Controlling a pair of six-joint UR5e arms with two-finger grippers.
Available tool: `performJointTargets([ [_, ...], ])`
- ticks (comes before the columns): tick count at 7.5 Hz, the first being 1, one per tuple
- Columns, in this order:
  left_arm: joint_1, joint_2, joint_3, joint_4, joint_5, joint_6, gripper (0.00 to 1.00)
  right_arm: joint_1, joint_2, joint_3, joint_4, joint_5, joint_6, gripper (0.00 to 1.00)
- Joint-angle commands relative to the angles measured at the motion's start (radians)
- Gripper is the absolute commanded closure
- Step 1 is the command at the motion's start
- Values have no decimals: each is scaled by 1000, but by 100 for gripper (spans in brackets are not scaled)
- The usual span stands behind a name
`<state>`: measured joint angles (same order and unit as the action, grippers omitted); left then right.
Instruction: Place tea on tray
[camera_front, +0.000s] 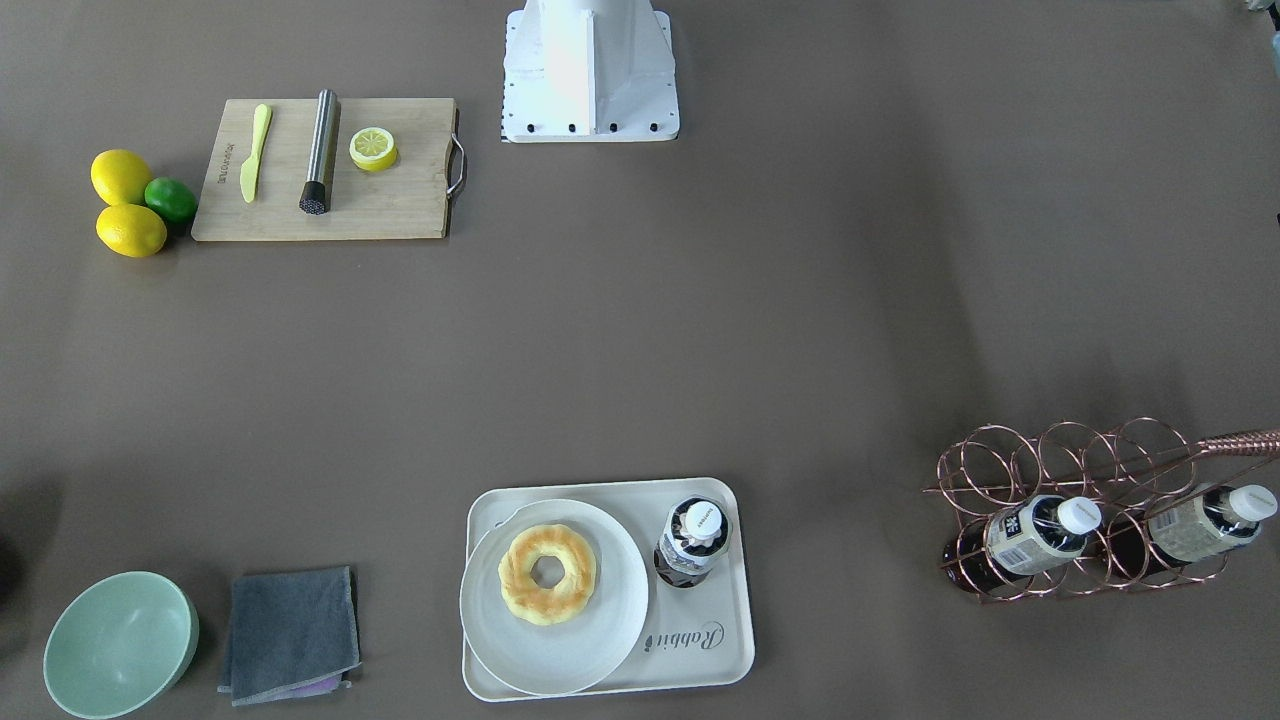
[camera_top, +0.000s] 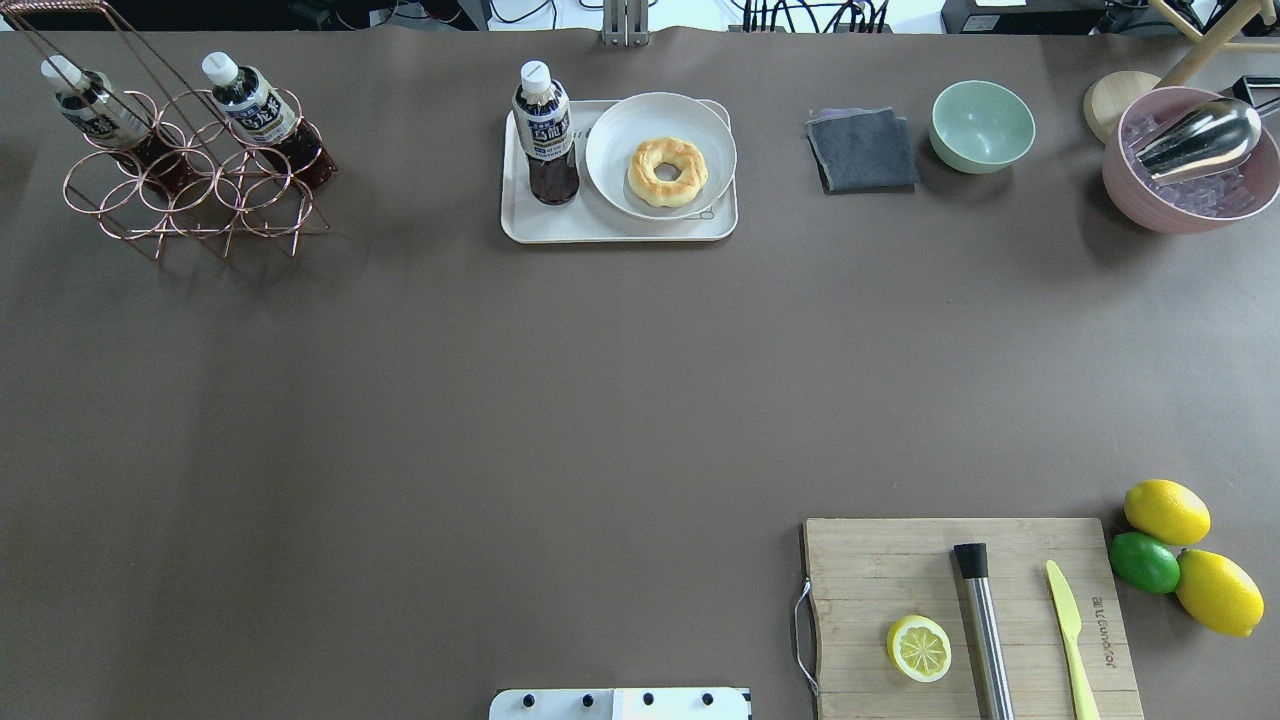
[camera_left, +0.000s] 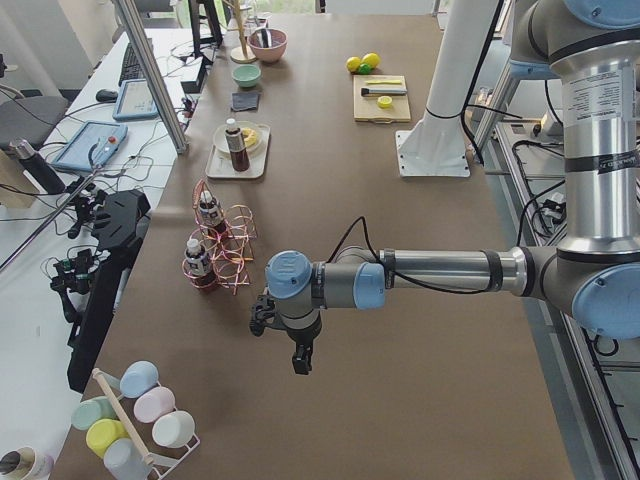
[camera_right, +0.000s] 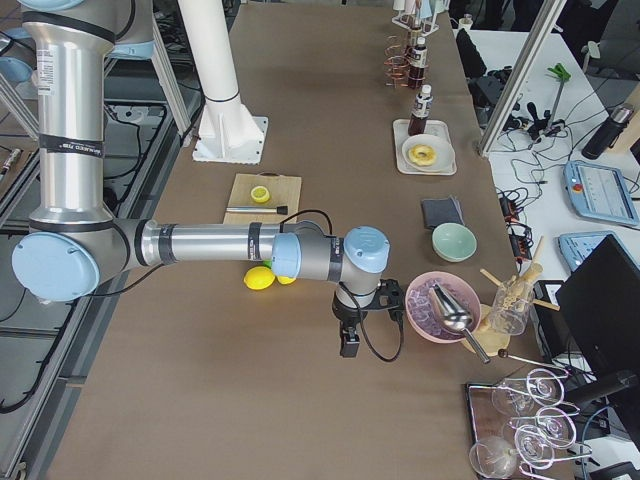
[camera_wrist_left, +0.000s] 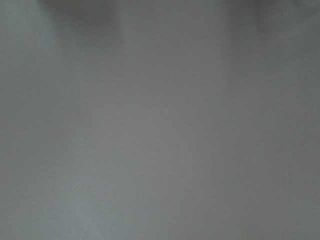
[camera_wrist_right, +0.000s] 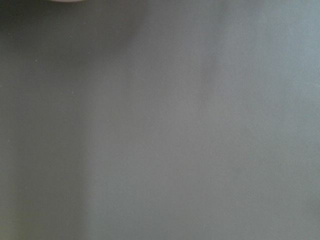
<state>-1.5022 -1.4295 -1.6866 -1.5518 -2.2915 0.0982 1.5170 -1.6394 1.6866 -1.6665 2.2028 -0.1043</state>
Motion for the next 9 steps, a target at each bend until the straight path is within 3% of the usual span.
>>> performJointTargets([
  [1,-12,4,-31,-1,-64,0,2,0,0,2,1,11,0,0],
  [2,-48,6,-51,1,-98,0,2,0,0,2,1,11,0,0],
  [9,-56,21,-44,1,-86,2,2,0,3,7,1,12,-2,0],
])
